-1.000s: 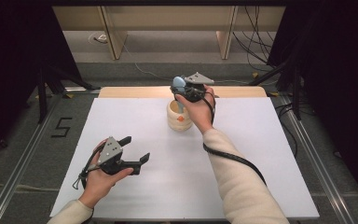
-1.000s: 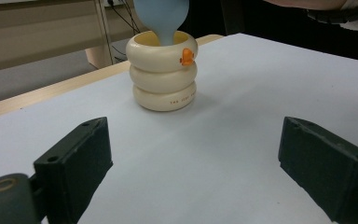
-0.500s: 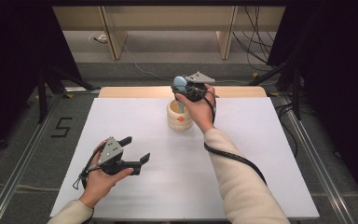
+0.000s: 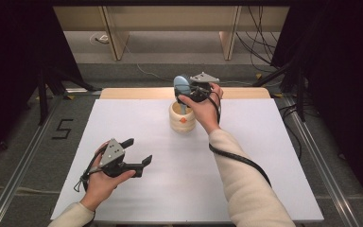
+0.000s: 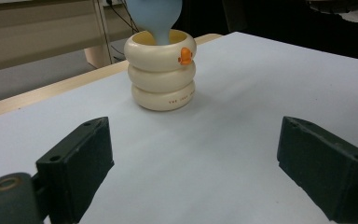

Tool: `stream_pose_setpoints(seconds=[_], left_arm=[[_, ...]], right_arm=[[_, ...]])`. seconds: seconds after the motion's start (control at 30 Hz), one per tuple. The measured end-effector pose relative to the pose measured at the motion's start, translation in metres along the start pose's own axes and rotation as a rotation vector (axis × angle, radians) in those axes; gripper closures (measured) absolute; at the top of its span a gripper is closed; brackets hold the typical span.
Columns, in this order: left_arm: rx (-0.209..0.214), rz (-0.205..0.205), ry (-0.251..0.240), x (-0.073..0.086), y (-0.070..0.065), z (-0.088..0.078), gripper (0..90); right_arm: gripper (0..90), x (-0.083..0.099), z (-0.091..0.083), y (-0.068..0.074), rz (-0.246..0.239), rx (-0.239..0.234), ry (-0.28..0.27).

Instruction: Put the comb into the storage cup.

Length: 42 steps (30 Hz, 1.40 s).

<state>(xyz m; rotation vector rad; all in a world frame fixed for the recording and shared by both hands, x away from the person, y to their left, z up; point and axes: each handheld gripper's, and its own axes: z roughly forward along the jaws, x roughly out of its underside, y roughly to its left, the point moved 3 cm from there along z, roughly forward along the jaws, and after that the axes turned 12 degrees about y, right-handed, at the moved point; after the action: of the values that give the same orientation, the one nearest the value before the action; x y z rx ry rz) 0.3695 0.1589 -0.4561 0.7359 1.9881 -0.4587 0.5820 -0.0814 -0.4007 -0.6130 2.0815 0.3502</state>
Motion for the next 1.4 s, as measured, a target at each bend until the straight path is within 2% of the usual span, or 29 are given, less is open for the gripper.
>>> stream_pose_setpoints(seconds=[0.3, 0.87, 1.1, 1.4], left_arm=[[0.002, 0.001, 0.002, 0.0, 0.0, 0.0, 9.7], [-0.002, -0.002, 0.006, 0.0, 0.001, 0.0, 9.7], [-0.006, -0.009, 0.013, 0.001, 0.002, 0.001, 9.3], [-0.011, -0.016, 0.023, 0.003, 0.005, 0.002, 8.7]], right_arm=[[16.7, 0.001, 0.001, 0.001, -0.006, -0.007, 0.009], [16.7, 0.014, 0.001, -0.001, -0.002, -0.011, 0.029], [15.9, 0.021, -0.008, -0.005, -0.017, -0.014, 0.029], [15.3, 0.037, -0.029, -0.013, -0.024, -0.046, 0.035]])
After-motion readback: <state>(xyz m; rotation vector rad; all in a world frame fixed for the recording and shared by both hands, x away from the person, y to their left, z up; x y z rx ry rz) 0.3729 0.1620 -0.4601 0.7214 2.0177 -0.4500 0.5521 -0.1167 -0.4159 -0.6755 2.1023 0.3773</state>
